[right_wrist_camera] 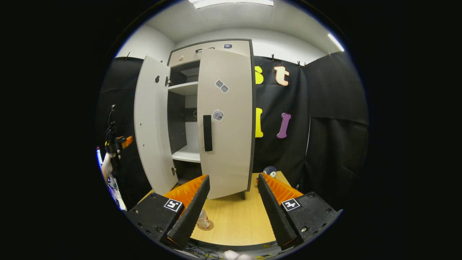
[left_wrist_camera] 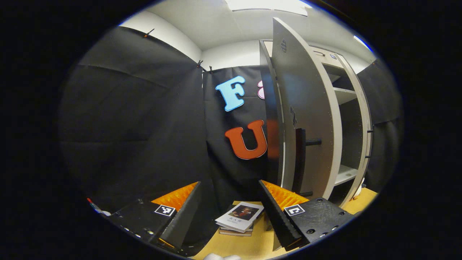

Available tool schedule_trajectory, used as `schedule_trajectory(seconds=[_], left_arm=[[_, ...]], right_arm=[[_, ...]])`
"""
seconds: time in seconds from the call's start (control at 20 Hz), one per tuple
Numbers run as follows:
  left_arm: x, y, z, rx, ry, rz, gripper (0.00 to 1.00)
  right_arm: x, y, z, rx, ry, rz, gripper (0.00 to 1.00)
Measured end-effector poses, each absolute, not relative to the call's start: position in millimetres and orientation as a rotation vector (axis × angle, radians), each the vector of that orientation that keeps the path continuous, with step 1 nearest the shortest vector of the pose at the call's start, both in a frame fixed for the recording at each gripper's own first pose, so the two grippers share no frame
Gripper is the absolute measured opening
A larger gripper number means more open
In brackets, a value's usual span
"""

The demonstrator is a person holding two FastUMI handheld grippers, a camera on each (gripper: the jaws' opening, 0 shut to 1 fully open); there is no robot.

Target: Grasp the bottle in the cabinet with the left hand and place it on the coaster, then close the right door with the right hand and the left door with the left hand.

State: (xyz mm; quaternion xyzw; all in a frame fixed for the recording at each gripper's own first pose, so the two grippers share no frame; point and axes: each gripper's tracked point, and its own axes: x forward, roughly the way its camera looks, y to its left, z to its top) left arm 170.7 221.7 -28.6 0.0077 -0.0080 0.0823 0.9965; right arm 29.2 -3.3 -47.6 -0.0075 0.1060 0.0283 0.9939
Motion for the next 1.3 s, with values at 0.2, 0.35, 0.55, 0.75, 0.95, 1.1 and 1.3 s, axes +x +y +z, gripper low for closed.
schedule_trajectory(seconds=[0.2,0.35,0.55,0.75,0.95,1.1,1.3], left_arm=[[191,214,-20,-0.015,-0.023,0.131,0.94],[197,192,-23,-0.025,-0.011,0.051,0.93],[197,190,-17,0.064,-0.014,0.051,0.89],[195,180,-20,0.035,0.004,0.026,0.88],[196,153,-16,0.051,-0.004,-0.017,0.85],[199,121,-15,0.034,-0.01,-0.063,0.89],[211,71,-15,0.027,-0.012,-0.099,0.89]], right_arm=[[25,-1,-48,0.006,0.221,0.063,0.83],[20,0,-49,0.004,0.23,0.067,0.83],[15,4,-47,-0.008,0.228,0.068,0.83],[12,6,-40,-0.017,0.22,0.064,0.83],[7,3,-37,-0.048,0.223,0.051,0.83],[9,-6,-37,-0.04,0.224,0.025,0.83],[15,-11,-41,-0.024,0.235,0.007,0.83]])
